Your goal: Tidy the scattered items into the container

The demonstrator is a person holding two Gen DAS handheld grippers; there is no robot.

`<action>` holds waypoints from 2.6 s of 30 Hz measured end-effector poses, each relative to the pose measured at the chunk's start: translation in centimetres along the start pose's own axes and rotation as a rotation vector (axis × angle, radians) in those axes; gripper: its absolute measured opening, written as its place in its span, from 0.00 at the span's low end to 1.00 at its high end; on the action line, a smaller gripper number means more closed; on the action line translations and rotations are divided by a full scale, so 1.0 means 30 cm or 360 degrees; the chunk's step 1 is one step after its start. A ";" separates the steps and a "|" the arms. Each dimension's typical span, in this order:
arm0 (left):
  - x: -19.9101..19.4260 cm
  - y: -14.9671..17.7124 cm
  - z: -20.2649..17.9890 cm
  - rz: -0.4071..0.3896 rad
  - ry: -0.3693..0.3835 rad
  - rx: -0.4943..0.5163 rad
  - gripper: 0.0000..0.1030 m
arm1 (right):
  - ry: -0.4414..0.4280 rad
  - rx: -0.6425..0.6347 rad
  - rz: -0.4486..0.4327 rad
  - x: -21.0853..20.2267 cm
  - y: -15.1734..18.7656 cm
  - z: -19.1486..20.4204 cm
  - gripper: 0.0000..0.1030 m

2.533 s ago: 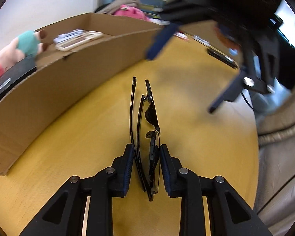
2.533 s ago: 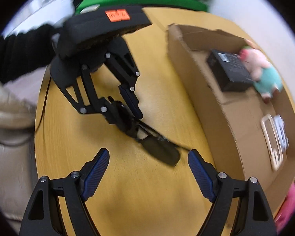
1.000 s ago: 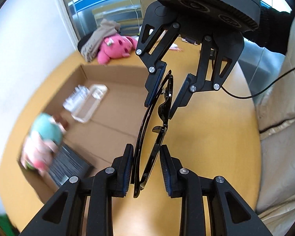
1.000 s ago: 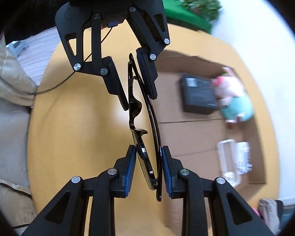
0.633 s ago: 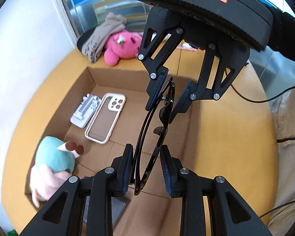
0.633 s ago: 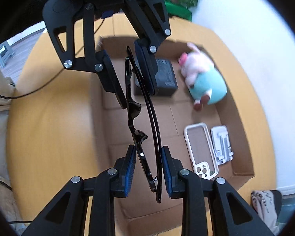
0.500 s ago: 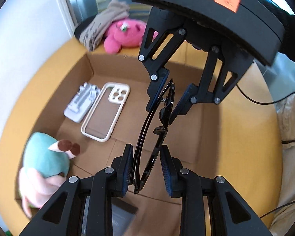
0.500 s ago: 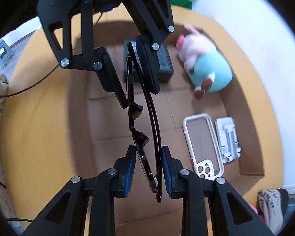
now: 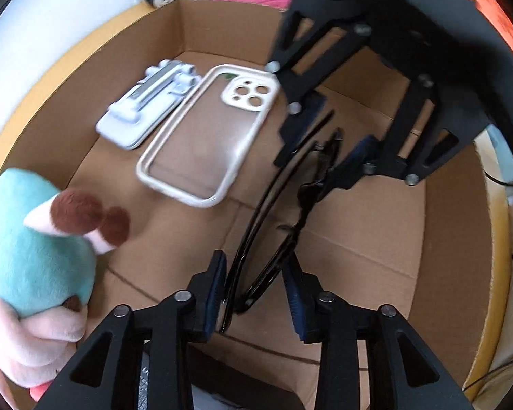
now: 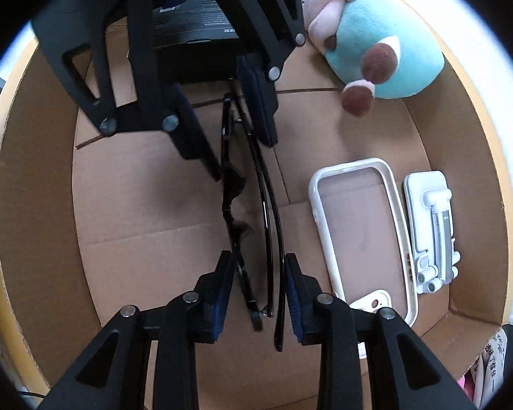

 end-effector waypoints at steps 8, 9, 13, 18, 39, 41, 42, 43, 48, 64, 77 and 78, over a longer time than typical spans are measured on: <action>-0.212 0.075 -0.066 -0.0280 -0.0186 -0.0207 0.85 | 0.0196 0.0265 -0.0183 -0.169 0.073 0.055 0.56; -0.252 0.094 -0.078 -0.0329 -0.0219 -0.0255 0.92 | 0.0217 0.0366 -0.0260 -0.220 0.090 0.066 0.58; -0.394 0.196 -0.126 -0.0523 -0.0395 -0.0531 1.00 | 0.0299 0.0792 -0.0610 -0.406 0.175 0.132 0.78; -0.406 0.338 -0.164 -0.0632 -0.0619 -0.1005 1.00 | 0.0609 0.1252 -0.1004 -0.499 0.237 0.202 0.81; -0.273 0.506 -0.290 -0.0971 -0.1144 -0.1374 1.00 | 0.1009 0.1754 -0.1041 -0.228 0.308 0.266 0.83; -0.273 0.506 -0.286 -0.0986 -0.1140 -0.1371 1.00 | 0.1032 0.1747 -0.1057 -0.227 0.309 0.270 0.85; -0.275 0.504 -0.282 -0.0986 -0.1140 -0.1372 1.00 | 0.1033 0.1748 -0.1056 -0.228 0.310 0.270 0.85; -0.277 0.503 -0.279 -0.0987 -0.1140 -0.1374 1.00 | 0.1033 0.1750 -0.1056 -0.228 0.310 0.269 0.85; -0.278 0.502 -0.272 -0.0988 -0.1135 -0.1377 1.00 | 0.1029 0.1749 -0.1054 -0.228 0.312 0.267 0.85; -0.277 0.503 -0.280 -0.0991 -0.1132 -0.1384 1.00 | 0.1026 0.1751 -0.1054 -0.225 0.314 0.264 0.86; -0.278 0.504 -0.281 -0.0990 -0.1132 -0.1385 1.00 | 0.1027 0.1752 -0.1048 -0.221 0.309 0.256 0.86; -0.278 0.504 -0.281 -0.0990 -0.1132 -0.1385 1.00 | 0.1026 0.1752 -0.1049 -0.221 0.309 0.256 0.86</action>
Point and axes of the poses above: each gripper's, at about its wrist camera, not at the fingertips, and x roughly the way its jaws point, z to its left, y to its underside, the point moved 4 cm from there along x, roughly the way its jaws point, and after that the axes turned 2 degrees about -z, right-handed, at the moved point
